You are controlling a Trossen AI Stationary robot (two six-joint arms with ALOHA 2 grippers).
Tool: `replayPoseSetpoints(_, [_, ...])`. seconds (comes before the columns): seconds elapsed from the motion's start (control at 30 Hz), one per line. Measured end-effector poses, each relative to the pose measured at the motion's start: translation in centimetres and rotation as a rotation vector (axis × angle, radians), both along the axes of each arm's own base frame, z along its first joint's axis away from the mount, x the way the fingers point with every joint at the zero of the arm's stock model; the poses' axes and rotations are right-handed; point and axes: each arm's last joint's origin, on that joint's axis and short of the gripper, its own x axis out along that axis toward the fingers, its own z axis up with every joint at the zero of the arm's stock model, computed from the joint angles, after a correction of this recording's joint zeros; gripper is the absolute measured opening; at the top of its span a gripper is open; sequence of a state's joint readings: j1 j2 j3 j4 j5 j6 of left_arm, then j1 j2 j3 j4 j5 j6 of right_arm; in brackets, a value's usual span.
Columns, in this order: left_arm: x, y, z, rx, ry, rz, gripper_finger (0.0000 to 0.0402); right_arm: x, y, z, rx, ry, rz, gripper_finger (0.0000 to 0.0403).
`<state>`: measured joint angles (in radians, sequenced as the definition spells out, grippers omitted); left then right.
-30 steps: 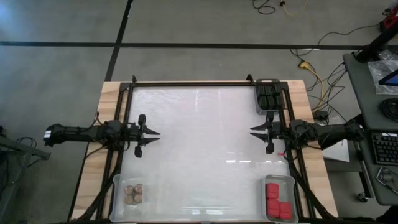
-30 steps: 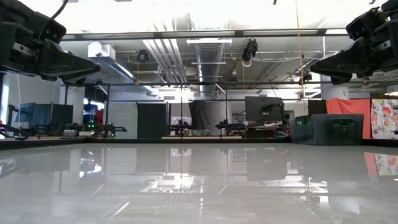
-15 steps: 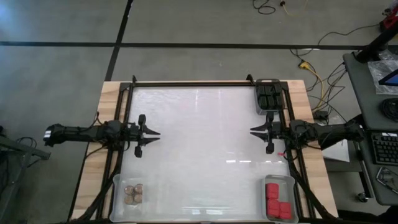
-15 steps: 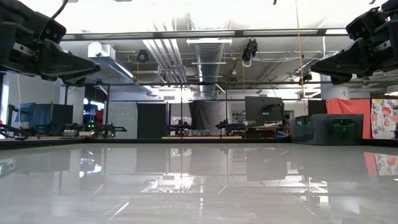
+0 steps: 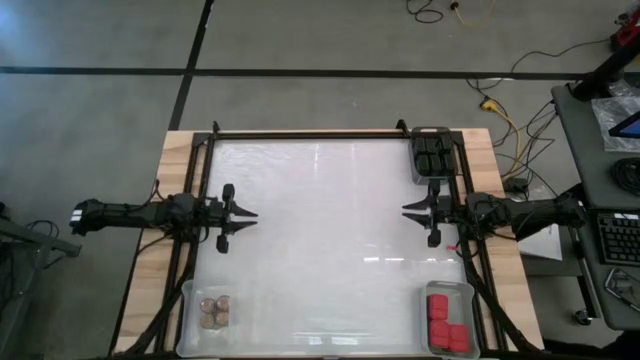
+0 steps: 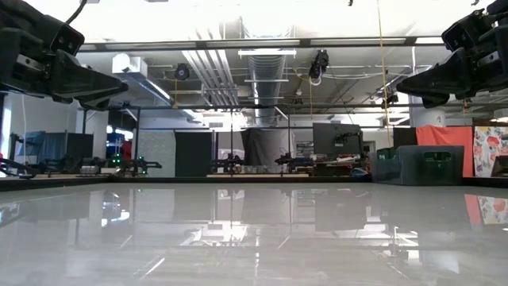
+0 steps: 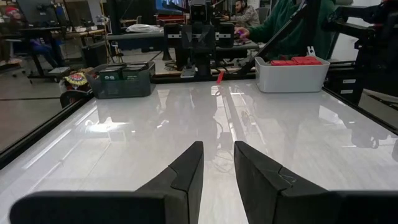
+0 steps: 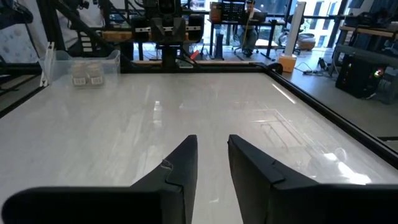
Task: Sort spices by type
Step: Return to Home Position
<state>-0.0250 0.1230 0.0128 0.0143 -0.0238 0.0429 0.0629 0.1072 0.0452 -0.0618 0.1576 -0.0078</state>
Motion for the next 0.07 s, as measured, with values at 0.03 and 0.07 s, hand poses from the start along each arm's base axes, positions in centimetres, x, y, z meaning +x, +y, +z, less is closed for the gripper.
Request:
replayPoseSetpoints(0.03, [0.00, 0.00, 0.01, 0.000, 0.000, 0.000, 0.0075, 0.00, 0.00, 0.00, 0.000, 0.000, 0.000, 0.0085])
replayPoseSetpoints(0.07, [0.00, 0.00, 0.00, 0.000, 0.000, 0.000, 0.0075, 0.00, 0.00, 0.00, 0.000, 0.000, 0.000, 0.0087])
